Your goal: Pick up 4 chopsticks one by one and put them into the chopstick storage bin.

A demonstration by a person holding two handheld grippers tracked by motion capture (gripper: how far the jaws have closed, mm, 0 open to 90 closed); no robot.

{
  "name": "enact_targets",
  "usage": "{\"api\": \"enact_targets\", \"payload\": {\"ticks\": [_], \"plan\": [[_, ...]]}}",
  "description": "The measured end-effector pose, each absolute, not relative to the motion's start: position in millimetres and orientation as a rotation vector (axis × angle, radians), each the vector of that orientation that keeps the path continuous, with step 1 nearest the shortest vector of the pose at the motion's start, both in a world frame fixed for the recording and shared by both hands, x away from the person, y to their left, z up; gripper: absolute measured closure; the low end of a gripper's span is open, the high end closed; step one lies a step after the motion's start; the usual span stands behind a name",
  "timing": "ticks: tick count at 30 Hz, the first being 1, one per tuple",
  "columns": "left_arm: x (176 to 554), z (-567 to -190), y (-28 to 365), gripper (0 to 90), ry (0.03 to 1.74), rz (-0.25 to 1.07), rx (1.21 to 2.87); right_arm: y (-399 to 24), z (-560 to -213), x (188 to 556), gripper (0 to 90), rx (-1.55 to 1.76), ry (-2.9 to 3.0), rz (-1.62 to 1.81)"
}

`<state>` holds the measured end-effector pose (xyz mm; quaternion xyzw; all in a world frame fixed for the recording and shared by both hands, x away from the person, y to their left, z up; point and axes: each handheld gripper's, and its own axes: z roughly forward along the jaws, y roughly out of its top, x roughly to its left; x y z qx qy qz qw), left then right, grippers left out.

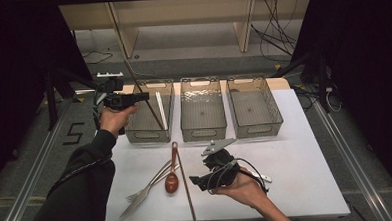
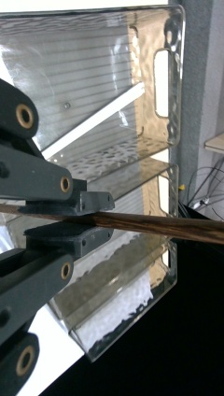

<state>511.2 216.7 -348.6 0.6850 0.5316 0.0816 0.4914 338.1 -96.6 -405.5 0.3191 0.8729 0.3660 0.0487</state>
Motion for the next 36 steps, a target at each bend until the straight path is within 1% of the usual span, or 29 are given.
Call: {"api": "enact_targets", "payload": {"ticks": [11,27,34,36], "plan": [[524,-369,216,83.2,1.353,0.193,1.688,-96,-406,337,29.1,0.966,2.662,1.118],[529,-381,212,82.4,1.381,0.184,1.745,-96,-406,337,28.7,0.957,2.672,1.114],[531,-382,212,73.1,1.404,0.199,1.741,-95,-406,337,28.7,0.955,2.679,1.110],[531,-382,213,68.1,1.417,0.211,1.741,-95,-406,336,28.7,0.952,2.678,1.109]]}}
